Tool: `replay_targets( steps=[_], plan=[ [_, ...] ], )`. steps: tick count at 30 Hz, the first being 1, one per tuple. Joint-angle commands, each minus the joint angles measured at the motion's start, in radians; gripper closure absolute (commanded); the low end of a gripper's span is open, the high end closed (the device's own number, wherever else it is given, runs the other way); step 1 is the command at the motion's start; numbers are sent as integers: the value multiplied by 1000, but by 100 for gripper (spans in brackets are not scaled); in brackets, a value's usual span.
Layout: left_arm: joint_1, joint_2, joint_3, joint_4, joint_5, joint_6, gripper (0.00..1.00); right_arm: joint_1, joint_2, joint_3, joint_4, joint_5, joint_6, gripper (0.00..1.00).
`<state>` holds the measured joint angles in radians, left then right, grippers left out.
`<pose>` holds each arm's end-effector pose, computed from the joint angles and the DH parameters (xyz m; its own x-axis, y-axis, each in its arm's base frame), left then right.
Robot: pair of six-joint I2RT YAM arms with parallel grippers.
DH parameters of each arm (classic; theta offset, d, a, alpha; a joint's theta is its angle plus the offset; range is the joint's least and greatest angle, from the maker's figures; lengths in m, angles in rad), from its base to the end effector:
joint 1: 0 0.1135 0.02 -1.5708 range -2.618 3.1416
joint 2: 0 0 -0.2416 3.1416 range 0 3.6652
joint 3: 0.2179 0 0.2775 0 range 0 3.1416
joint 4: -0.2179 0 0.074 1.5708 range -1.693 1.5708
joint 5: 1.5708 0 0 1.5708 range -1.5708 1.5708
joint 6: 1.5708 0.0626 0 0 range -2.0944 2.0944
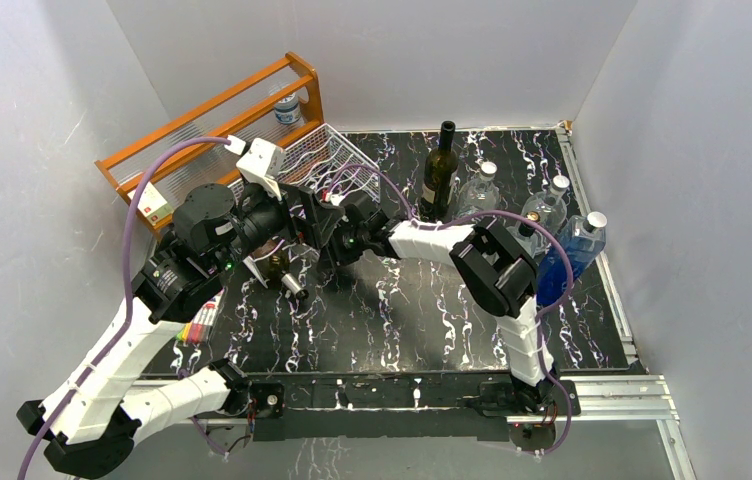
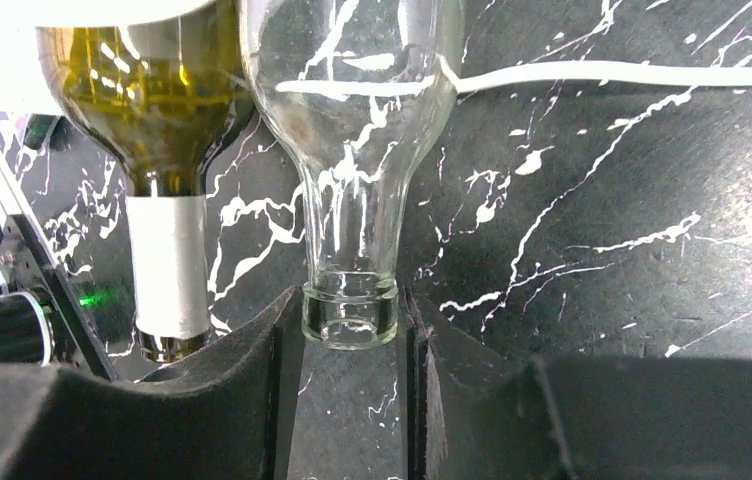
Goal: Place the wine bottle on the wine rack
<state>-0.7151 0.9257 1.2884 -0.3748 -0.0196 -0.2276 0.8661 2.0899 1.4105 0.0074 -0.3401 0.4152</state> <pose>0.1845 -0.1586 0.4571 -0.1535 -0.1655 -0.9742 0.6222 0.7497 -0.2254 0.3031 0.3887 0.1169 -0.7269 -0.2678 -0.6323 -0.6492 0.5681 0.5057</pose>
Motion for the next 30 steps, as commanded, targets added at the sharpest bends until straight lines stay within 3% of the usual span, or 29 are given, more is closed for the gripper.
replay_targets(
  steps=[1,6,11,14,21,30],
  plan=[
    [3,-20,3,7,-9,5,2,4,24,71,85,-20,25,62],
    [4,-22,3,3,-12,5,2,4,50,83,96,-23,72,57],
    [3,-21,2,2,-14,5,2,4,-26,-7,156,12,95,19],
    [4,-21,1,3,-14,6,2,3,-91,-50,176,51,87,10],
    [3,-30,-4,2,-17,6,2,-1,-231,-120,96,181,61,5],
    [3,-51,-22,3,-33,20,2,-49,-573,-254,-38,412,38,7]
  ],
)
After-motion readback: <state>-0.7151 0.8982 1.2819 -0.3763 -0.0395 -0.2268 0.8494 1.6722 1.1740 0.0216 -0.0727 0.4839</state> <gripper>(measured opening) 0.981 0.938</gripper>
